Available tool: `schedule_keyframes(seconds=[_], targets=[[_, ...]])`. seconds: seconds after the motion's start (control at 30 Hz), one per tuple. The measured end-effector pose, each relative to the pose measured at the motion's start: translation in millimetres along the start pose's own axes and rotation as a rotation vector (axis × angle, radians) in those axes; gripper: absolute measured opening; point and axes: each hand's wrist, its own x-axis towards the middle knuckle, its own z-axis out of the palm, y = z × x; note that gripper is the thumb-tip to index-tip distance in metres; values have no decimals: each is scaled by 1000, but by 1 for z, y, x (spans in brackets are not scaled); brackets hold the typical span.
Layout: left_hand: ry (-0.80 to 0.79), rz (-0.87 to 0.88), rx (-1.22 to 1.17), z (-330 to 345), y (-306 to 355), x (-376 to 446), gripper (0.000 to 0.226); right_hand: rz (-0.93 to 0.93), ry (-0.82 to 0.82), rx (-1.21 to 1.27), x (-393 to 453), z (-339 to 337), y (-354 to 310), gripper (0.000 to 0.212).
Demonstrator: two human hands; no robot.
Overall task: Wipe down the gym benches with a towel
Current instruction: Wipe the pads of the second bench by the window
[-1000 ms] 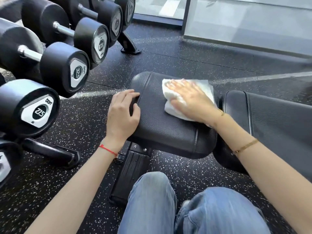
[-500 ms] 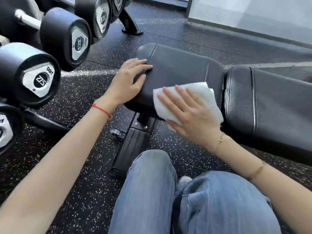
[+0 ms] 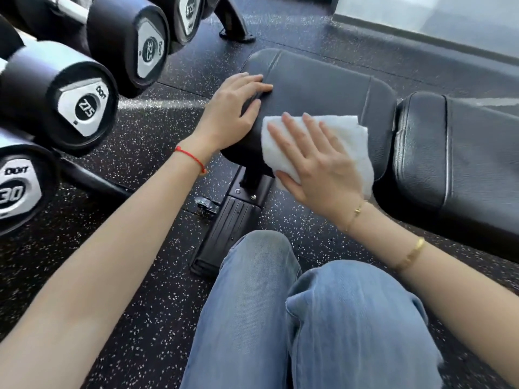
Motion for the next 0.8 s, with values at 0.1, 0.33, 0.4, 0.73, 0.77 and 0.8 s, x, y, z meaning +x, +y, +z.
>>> schedule_keyframes(seconds=[0.1,0.33,0.4,0.73,0.77,0.8], targets=[[5,9,1,0,1,-1,38,-9,29,13,-9,1,4,66],[14,22,24,2,1,-1,38,80,38,36,-10,-3,7,68],[14,19,14,2,1,0,39,76,-31,73,17,-5,-9,71],[59,41,31,5,-2,-1,37,129,101,7,-42,1,20,67],[62,42,35,5,-2,-1,37,136,87,22,-33,0,17,68],[64,43,36,6,-2,-1,38,141,63,36,-20,-1,11,69]])
